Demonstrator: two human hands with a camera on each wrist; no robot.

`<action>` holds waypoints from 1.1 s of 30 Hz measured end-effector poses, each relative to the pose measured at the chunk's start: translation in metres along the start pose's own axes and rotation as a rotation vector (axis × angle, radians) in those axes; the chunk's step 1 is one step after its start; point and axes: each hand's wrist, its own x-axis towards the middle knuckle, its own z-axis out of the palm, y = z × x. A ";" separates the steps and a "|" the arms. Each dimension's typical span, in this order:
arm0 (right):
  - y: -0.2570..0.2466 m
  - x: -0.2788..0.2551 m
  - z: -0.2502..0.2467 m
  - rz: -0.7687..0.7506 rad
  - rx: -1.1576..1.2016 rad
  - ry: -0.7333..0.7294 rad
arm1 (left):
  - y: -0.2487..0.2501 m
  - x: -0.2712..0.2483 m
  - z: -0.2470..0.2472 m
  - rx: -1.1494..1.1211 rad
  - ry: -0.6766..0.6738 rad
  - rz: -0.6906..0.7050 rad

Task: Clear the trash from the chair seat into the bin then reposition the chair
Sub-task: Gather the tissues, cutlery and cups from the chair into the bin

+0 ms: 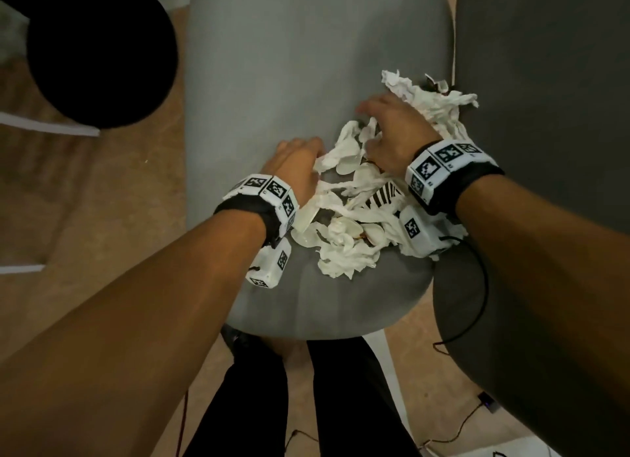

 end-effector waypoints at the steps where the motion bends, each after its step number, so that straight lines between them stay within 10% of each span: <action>1: -0.002 0.001 0.003 -0.030 -0.030 -0.047 | -0.003 0.000 -0.001 -0.023 0.010 -0.007; 12: -0.036 0.019 0.021 -0.167 -0.484 -0.110 | -0.031 -0.015 -0.022 -0.131 0.178 -0.127; 25: -0.048 0.018 0.012 -0.094 -0.382 -0.082 | -0.034 -0.058 0.005 -0.076 0.020 -0.048; 33: -0.080 0.013 0.021 -0.099 -0.039 -0.054 | -0.048 -0.079 0.010 -0.262 0.217 -0.121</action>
